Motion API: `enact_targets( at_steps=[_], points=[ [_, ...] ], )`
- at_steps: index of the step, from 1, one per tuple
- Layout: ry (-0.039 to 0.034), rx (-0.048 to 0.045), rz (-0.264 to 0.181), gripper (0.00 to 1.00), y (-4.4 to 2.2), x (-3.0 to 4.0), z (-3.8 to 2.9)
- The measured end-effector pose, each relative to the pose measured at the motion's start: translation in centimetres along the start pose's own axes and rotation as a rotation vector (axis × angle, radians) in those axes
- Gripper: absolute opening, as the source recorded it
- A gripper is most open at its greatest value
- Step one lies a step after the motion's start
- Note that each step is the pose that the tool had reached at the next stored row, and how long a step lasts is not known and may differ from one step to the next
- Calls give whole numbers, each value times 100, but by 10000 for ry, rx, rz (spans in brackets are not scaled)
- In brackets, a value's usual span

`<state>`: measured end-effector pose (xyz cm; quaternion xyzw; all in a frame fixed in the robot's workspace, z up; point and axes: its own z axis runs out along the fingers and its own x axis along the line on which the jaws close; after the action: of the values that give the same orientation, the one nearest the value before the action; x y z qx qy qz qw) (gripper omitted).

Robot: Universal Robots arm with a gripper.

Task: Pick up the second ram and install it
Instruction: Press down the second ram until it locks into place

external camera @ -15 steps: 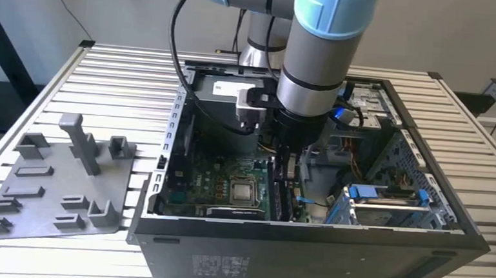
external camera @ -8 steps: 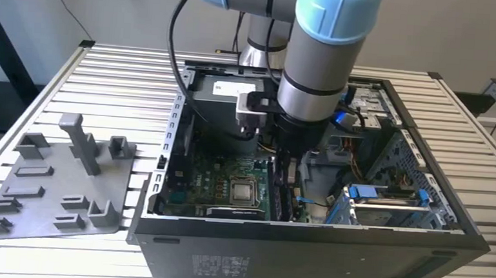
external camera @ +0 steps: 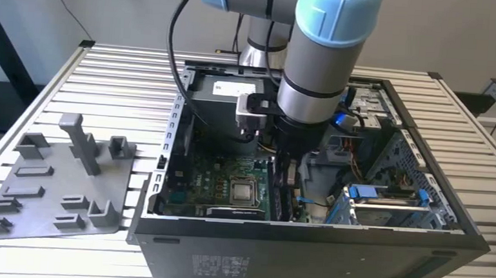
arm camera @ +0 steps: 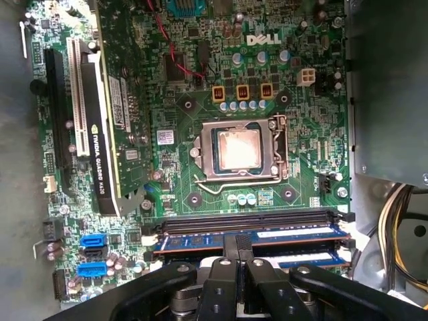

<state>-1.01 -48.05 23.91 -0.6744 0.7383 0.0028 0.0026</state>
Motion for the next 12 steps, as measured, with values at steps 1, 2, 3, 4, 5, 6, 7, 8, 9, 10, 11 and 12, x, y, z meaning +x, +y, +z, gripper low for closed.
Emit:
enact_targets(
  at_steps=[1, 2, 3, 4, 5, 6, 7, 8, 9, 10, 11, 12],
  points=[
    [1, 0, 0, 11, 0, 0, 17],
    [0, 0, 0, 11, 0, 0, 36],
    [-1, 0, 0, 11, 0, 0, 54],
    [1, 0, 0, 11, 0, 0, 73],
    [2, -1, 0, 11, 0, 0, 91],
    [1, 0, 0, 11, 0, 0, 109],
    [2, -1, 0, 11, 0, 0, 126],
    [6, -2, 0, 11, 0, 1, 143],
    [16, -4, 0, 11, 0, 2, 158],
    [24, -5, 0, 11, 0, 3, 174],
    [15, -4, 0, 11, 0, 3, 193],
    [12, -3, 1, 11, 0, 2, 200]
  ],
)
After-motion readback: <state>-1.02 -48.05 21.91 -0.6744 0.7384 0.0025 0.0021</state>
